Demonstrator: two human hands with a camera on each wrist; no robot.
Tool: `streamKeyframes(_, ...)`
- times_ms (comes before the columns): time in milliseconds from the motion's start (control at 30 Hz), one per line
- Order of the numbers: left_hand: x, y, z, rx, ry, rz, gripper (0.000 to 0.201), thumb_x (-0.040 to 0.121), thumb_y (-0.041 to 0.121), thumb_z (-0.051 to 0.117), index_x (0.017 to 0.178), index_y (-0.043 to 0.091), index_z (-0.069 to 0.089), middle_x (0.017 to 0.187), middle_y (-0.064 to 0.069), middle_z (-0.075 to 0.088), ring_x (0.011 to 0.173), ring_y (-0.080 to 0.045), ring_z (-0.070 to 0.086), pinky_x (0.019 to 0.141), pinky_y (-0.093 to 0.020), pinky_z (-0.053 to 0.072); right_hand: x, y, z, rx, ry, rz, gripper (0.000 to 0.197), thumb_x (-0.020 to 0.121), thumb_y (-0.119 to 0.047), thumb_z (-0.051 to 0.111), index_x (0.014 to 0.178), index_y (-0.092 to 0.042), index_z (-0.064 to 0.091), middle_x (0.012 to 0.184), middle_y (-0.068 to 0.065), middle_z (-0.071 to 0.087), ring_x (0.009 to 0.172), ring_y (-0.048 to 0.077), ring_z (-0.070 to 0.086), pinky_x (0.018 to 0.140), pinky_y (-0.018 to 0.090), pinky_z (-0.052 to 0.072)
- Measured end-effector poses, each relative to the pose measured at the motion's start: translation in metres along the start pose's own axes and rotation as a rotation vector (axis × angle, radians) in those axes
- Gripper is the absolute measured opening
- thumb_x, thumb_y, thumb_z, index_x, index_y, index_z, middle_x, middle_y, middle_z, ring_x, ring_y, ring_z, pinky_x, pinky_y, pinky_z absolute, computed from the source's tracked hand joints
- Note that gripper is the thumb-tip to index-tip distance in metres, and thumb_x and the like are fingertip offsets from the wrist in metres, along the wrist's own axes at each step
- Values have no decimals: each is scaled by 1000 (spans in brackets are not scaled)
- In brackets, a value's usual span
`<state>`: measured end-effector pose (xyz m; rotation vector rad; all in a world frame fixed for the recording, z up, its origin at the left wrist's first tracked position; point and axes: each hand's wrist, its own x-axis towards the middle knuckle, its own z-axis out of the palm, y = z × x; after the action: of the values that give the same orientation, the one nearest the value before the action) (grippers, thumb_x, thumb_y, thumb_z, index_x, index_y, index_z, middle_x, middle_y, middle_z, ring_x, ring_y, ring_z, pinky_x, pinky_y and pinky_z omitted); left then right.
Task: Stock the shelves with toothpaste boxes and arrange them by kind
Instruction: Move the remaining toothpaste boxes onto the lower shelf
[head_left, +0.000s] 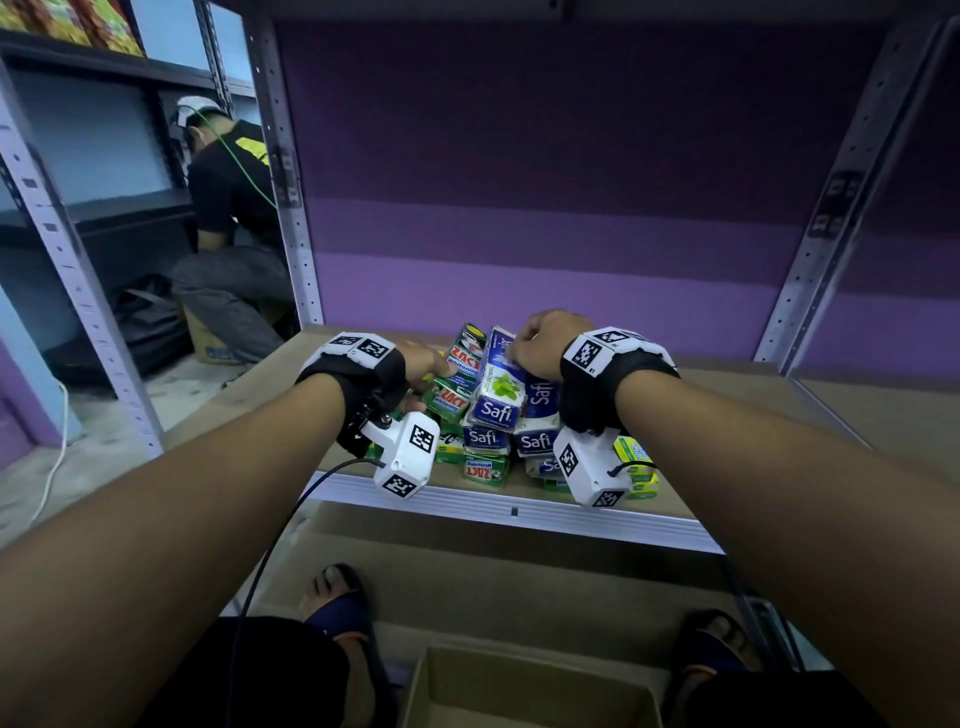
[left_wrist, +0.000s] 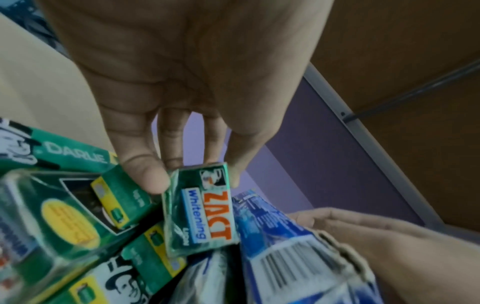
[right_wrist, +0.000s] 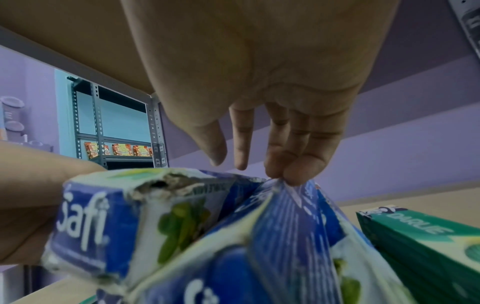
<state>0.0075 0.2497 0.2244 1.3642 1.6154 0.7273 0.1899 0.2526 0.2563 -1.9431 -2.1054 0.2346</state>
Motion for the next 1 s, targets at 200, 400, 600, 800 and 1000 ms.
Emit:
streamKeyframes(200, -4, -3, -7, -270, 29, 40, 23, 96, 9, 59, 119, 9, 60, 91, -10, 65, 72, -17, 60, 44, -21, 52, 0, 12, 4, 303, 86, 62, 19, 90, -36, 63, 94, -21, 71, 85, 3, 70, 74, 23, 68, 70, 31, 58)
streamKeyframes(400, -10, 11, -16, -479, 98, 211, 37, 93, 17, 66, 129, 20, 61, 115, -9, 70, 89, -20, 71, 69, -32, 62, -11, 28, -4, 601, 81, 57, 15, 88, -37, 62, 92, -25, 71, 79, 2, 70, 72, 30, 73, 70, 46, 62)
streamKeyframes(600, -31, 47, 4, -562, -12, 365, 34, 94, 19, 64, 128, 22, 61, 112, -9, 72, 84, -20, 72, 68, -30, 59, -26, 52, -30, 971, 102, 67, 16, 94, -32, 64, 107, -23, 65, 97, 10, 64, 66, 22, 64, 73, 49, 62)
streamKeyframes(800, -40, 74, 50, -551, -98, 476, 36, 94, 19, 63, 130, 21, 59, 113, -10, 72, 80, -23, 71, 61, -27, 59, -39, 83, -56, 1205, 138, 73, 34, 90, -41, 69, 118, -25, 58, 107, 11, 60, 68, 25, 66, 69, 47, 61)
streamKeyframes(1000, -36, 73, 98, -556, -134, 516, 37, 95, 15, 61, 131, 21, 58, 107, -17, 72, 73, -22, 68, 60, -29, 57, -47, 118, -52, 1231, 222, 127, 38, 93, -39, 66, 126, -26, 53, 114, 16, 63, 71, 27, 68, 69, 49, 62)
